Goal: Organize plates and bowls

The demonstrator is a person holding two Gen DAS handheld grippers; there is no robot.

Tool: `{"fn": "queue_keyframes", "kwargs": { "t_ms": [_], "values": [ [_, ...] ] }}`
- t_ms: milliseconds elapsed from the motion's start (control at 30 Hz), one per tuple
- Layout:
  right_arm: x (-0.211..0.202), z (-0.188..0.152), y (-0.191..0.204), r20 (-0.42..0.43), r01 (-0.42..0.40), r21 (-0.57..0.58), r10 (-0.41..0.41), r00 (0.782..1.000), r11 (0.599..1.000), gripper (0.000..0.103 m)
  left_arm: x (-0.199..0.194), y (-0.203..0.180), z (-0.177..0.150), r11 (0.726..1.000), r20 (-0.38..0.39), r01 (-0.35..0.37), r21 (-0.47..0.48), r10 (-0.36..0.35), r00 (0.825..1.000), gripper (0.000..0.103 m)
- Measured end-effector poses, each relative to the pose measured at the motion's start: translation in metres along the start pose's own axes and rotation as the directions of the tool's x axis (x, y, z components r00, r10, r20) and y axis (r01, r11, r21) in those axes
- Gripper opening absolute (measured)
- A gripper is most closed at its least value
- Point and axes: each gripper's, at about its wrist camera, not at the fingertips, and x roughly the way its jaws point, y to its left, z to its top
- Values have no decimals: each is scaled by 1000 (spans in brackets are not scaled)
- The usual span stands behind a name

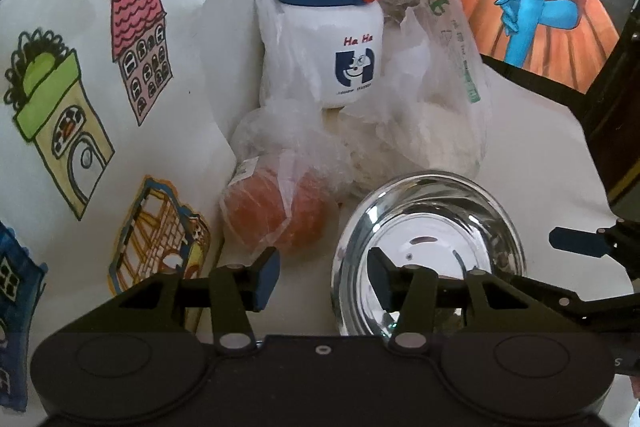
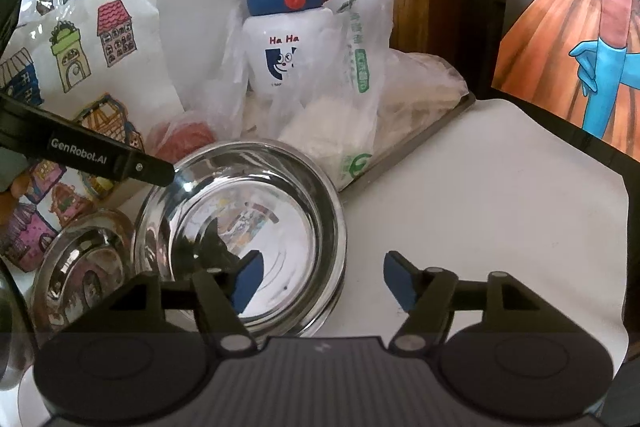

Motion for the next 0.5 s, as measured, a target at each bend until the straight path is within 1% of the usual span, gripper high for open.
{"fn": "queue_keyframes", "kwargs": {
  "t_ms": [133,200,333,433,500],
  "values": [
    [-9,-2,-2,21,-36,37,35,999,999,85,-8,0,-6,1000,35,18,-5,-18,999,64],
    [-15,-4,-3,37,-61,60,59,998,996,87,-14,1,-10,999,52,32,-16,-31,998,65],
    [-35,-9,0,76,-119,97,111,991,988,93,-30,3,-22,998,91,48,-30,-45,995,78],
    [-53,-14,9,101,-133,94,123,987,987,96,-45,5,-32,998,119,50,-30,-46,992,85],
    [-66,-18,17,115,-135,84,125,986,987,97,-56,5,-40,998,135,51,-26,-47,990,87]
  ]
}}
